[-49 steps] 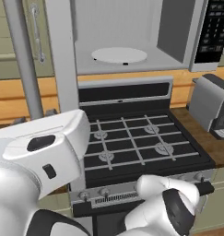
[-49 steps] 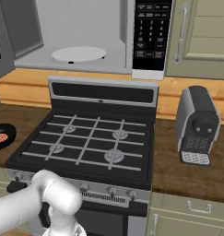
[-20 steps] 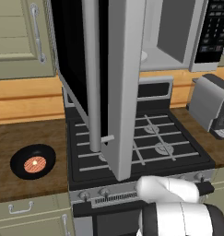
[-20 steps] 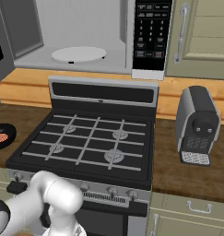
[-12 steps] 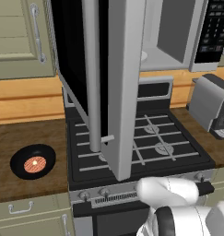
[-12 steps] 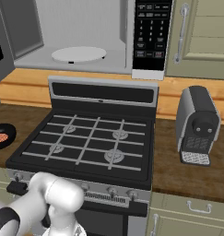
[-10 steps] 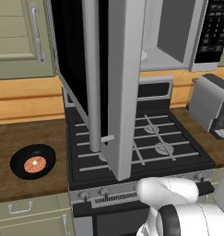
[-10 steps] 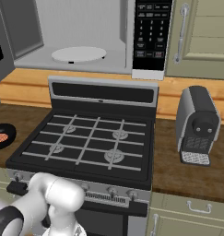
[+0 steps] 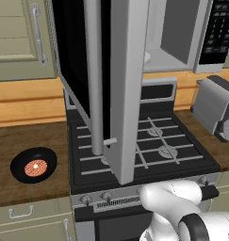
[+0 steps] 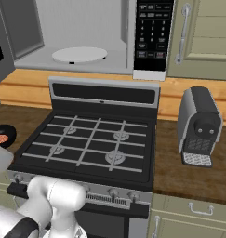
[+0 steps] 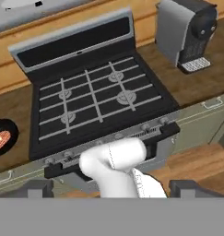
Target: Open the microwave, place the bowl with waffle inside the microwave, then close the microwave door and turn it on.
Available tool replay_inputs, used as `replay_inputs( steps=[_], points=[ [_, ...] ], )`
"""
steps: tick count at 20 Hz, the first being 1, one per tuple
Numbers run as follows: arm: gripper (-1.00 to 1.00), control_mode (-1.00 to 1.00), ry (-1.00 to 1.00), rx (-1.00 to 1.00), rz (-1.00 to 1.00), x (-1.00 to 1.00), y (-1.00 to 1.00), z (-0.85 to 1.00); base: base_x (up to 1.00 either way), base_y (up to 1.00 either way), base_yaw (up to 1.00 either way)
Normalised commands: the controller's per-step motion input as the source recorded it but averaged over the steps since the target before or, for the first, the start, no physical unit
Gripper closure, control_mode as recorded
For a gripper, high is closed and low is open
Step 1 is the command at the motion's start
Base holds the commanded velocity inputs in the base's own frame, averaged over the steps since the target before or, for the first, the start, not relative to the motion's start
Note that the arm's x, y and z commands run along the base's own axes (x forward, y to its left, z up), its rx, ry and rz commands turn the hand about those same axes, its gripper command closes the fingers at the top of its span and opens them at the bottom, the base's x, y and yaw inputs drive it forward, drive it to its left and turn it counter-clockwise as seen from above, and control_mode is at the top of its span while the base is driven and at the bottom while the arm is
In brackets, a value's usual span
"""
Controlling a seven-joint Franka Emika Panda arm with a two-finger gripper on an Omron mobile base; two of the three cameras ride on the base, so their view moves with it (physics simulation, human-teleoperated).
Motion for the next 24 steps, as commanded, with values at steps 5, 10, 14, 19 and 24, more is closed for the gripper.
replay_inputs(
  steps=[5,10,14,19,24],
  points=[
    [-1.0,-1.0,0.35,-0.02,0.25,1.0,-0.02,-1.0,0.0,0.0,0.0],
    [-1.0,-1.0,0.03,0.0,0.19,0.64,0.0,-0.49,0.0,0.0,0.0],
    [-1.0,-1.0,0.11,0.14,0.11,0.51,-0.03,-0.07,0.0,0.0,0.0],
    [-1.0,-1.0,0.18,0.32,0.01,0.66,0.02,-0.36,0.0,0.0,0.0],
    [-1.0,-1.0,0.04,0.23,0.0,0.51,0.51,-0.48,0.0,0.0,0.0]
  ],
)
